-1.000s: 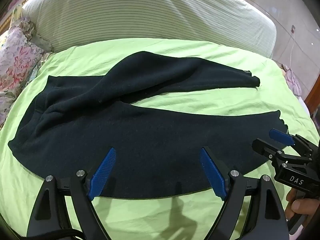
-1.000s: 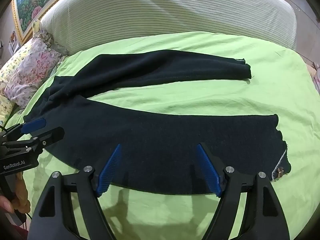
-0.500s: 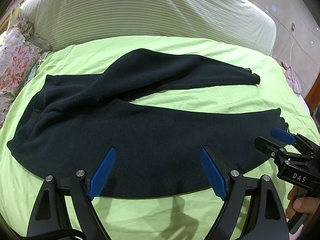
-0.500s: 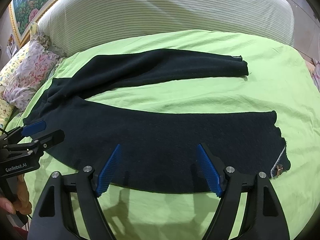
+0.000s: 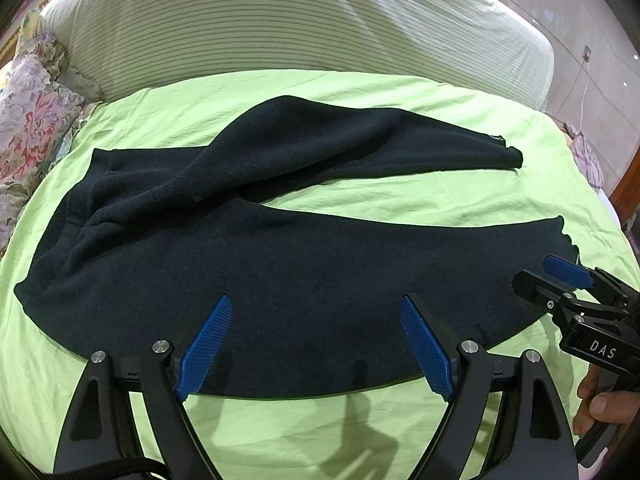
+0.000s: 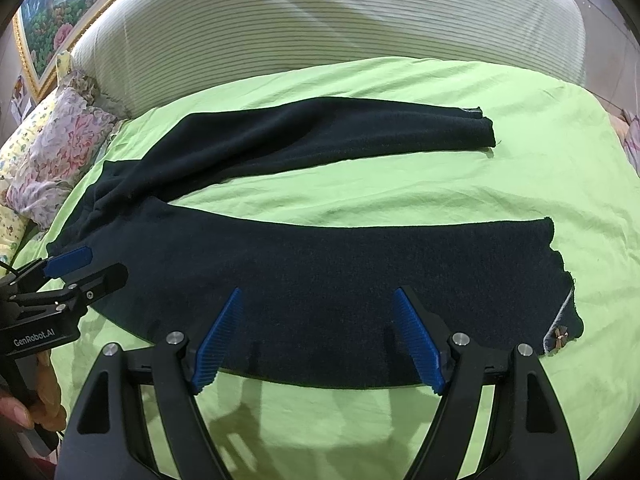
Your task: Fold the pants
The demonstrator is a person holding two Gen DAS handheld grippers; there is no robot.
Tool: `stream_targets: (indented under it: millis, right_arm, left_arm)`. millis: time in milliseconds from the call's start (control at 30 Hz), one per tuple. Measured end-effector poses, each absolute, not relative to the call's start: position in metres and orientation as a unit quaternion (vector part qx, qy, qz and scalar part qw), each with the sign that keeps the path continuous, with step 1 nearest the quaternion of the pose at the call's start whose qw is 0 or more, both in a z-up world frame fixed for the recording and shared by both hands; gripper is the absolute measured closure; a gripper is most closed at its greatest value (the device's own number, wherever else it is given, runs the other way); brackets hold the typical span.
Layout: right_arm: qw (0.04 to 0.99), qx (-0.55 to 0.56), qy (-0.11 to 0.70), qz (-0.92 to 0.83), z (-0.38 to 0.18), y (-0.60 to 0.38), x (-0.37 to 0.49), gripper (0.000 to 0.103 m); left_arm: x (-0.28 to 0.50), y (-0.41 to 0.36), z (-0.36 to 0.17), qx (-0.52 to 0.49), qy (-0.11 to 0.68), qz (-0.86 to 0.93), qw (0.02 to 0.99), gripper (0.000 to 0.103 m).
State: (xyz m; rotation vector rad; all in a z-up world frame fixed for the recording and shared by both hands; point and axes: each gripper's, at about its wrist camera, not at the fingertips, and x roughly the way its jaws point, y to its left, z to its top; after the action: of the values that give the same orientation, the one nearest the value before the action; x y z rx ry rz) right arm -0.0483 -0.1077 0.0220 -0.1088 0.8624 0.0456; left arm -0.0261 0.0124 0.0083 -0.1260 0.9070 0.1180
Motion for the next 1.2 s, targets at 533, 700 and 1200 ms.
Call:
stream_targets:
  millis: [533,700,1200]
  right_arm:
    - [0.911,-0.029,0.412,0.007,0.027,-0.126,-0.042,0.025]
    - [0.916,-0.010,0.402,0.001,0.034,-0.140,-0.031,0.025]
    - [0.916,0.046,0.397,-0.013,0.076,-0.196,0.056,0.025]
  left_arm:
    - [-0.015,0.011,0.012,-0.057,0.445,0.036,0.893,0.017]
    - [0.004,0.017,0.018,-0.069,0.456,0.024,0.887,0.017]
    - [0.111,0.034,0.048,-0.056,0.461,-0.004,0.886,0.017]
